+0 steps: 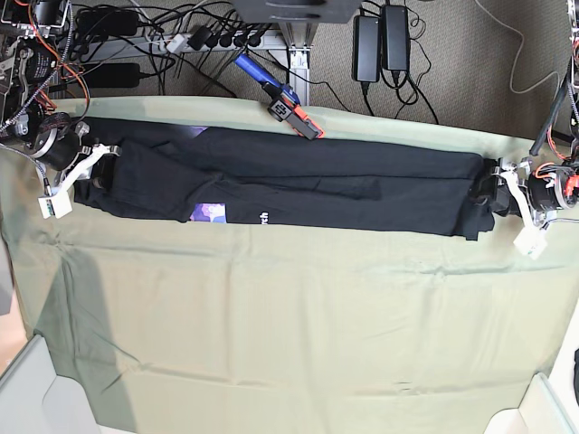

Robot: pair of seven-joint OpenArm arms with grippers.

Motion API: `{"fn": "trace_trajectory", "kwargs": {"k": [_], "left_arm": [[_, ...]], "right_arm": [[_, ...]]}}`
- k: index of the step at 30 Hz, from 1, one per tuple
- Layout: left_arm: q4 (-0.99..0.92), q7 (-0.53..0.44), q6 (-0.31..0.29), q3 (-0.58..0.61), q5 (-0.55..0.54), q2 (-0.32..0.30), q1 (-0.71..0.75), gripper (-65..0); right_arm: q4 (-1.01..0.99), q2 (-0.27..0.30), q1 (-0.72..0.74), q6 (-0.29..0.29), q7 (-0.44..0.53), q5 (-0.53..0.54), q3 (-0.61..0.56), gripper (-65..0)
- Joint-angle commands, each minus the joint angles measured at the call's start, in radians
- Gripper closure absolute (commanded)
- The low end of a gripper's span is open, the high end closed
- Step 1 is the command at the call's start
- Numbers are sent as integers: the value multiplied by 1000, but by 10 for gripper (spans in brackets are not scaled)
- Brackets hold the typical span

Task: Fold the T-shirt properly
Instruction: 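Hold both strip ends and push the left gripper's end toward the right gripper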

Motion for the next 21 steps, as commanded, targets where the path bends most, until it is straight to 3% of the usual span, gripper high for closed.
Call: {"fn": "trace_trajectory", "kwargs": {"k": [1,13,15,19,21], "left_arm": [[10,-10,-17,-4,-18,-2,-9,-411],[10,-10,-17,-5,-117,32,17,-402],[10,-9,-17,-5,-169,31,17,-319],[10,-10,-17,-5,-211,32,16,-23],[10,-9,-17,-5,-204,31,16,0]], "right_arm": [[12,18,11,77,12,17,8,0],[12,19,11,77,12,31,8,0],[12,19,11,77,12,31,8,0],[12,19,11,77,12,31,8,0],[12,19,11,77,12,31,8,0]]}}
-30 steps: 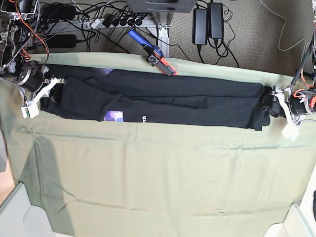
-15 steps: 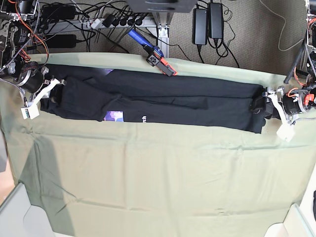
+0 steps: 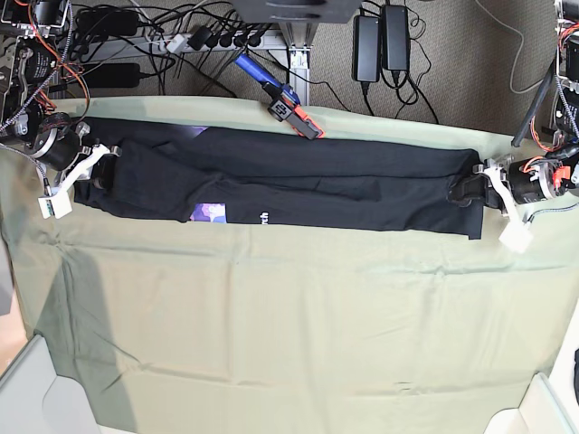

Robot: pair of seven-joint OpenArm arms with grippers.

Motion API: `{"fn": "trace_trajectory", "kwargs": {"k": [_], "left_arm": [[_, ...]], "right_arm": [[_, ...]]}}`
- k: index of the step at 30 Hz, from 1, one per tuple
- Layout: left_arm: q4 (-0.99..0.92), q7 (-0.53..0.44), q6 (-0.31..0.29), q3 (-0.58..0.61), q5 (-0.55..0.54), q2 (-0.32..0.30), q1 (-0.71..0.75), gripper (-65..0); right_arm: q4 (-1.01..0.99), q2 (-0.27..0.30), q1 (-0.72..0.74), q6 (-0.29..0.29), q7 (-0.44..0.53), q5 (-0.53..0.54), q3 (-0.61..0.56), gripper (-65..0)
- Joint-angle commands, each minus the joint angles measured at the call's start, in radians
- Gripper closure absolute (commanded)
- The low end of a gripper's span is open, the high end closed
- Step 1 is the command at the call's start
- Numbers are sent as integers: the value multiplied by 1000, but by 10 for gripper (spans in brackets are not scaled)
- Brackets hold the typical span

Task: Fold the T-shirt properly
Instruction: 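Hold both strip ends and push the left gripper's end toward the right gripper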

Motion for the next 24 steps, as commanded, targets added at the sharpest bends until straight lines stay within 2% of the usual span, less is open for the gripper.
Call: {"fn": "trace_trajectory", "kwargs": {"k": [1,4,9,17,24], "left_arm": [[11,-13,-13,-7,-10,-20,-14,0],[11,-14,-13,-7,34,-20,-18,0],[15,-13,-13,-14,37,-20,-25,0],[113,-6,-13,-96,66,-48,-25,0],[130,-7,-13,-97,104,-70,-25,0]], "right_arm": [[12,18,11,77,13,19,8,0],[12,19,11,77,13,19,8,0],[14,19,13,77,12,30,9,0],[48,18,17,77,12,71,9,0],[49,18,79,77,-48,76,9,0]]}}
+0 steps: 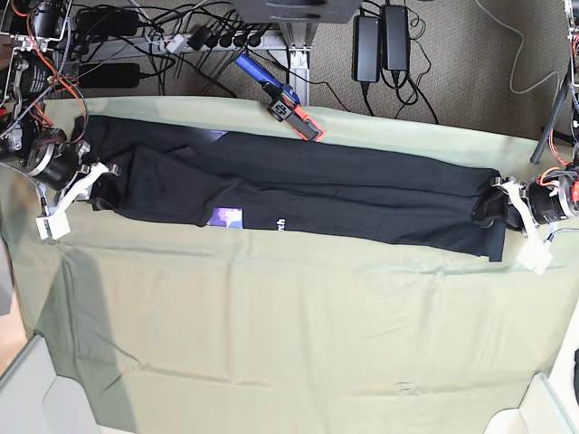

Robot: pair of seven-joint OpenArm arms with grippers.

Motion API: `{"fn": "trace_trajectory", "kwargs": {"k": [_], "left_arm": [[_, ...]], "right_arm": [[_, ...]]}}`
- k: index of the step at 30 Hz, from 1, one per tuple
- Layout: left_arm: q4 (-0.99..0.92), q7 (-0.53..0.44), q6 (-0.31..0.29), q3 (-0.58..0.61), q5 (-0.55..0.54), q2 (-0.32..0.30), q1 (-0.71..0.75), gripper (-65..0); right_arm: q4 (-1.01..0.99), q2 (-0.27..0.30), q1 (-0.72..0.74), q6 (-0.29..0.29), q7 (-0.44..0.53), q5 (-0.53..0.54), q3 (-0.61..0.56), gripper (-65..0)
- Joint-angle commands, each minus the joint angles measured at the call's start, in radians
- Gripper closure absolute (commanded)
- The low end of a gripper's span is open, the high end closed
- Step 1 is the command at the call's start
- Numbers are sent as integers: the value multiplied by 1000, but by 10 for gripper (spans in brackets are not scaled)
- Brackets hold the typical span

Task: Fold the T-shirt properly
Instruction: 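Hold both strip ends and push the left gripper's end toward the right gripper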

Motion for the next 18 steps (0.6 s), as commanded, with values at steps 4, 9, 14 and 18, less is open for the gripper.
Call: {"fn": "trace_trajectory", "kwargs": {"k": [4,9,14,18], "left_arm": [[14,-16,-13,-11,4,-25,-18,0],[14,-19,-13,-11,45,-40,-32,0],[14,-18,-13,-11,69,-84,-55,0],[14,-19,-13,-11,114,-109,-68,0]], "right_arm": [[18,18,28,77,-4,33,9,-176],[19,15,57,77,-13,39,10,-227],[20,5,100,77,-16,39,11,-227],[20,5,125,77,-16,38,11,-227]]}}
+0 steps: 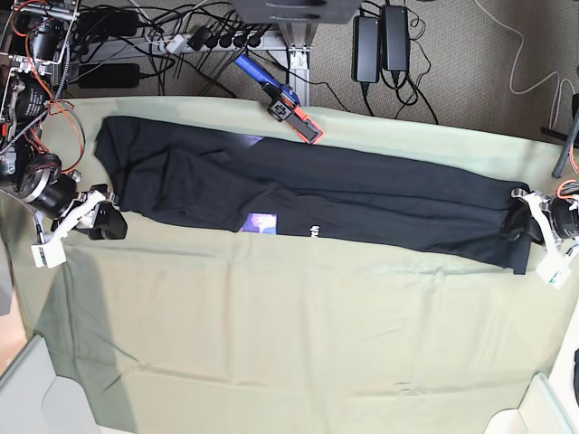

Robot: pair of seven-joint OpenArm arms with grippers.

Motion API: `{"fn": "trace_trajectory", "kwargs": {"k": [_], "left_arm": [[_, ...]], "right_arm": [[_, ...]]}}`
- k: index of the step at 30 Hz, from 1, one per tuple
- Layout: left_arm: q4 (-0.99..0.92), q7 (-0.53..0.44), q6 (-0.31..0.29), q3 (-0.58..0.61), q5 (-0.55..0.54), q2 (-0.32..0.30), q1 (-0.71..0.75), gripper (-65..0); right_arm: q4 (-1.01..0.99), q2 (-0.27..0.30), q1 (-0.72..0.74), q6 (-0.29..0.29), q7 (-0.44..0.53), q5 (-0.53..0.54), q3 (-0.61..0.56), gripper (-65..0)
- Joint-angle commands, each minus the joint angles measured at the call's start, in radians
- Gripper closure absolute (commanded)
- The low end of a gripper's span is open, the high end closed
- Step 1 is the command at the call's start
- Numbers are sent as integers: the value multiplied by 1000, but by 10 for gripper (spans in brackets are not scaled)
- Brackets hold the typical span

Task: Fold the T-shirt properly
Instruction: 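Hold both strip ends and push the left gripper's end toward the right gripper, then lift the strip end with the left gripper and fold it toward the right gripper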

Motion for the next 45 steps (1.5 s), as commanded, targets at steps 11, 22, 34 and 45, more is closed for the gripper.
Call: {"fn": "trace_trajectory", "kwargs": {"k": [11,22,34,45], "left_arm": [[214,5,-13,-8,28,29,10,0],[500,-6,19,117,137,200,78,0],[547,-31,99,240,352,433,78,0],[449,-70,98,362,456,552,72,-121]], "right_arm": [[18,16,48,77,22,13,11,-227],[18,16,48,77,23,-6,11,-227],[18,16,47,77,38,-3,10,-227],[18,19,46,77,34,-3,10,-227]]}}
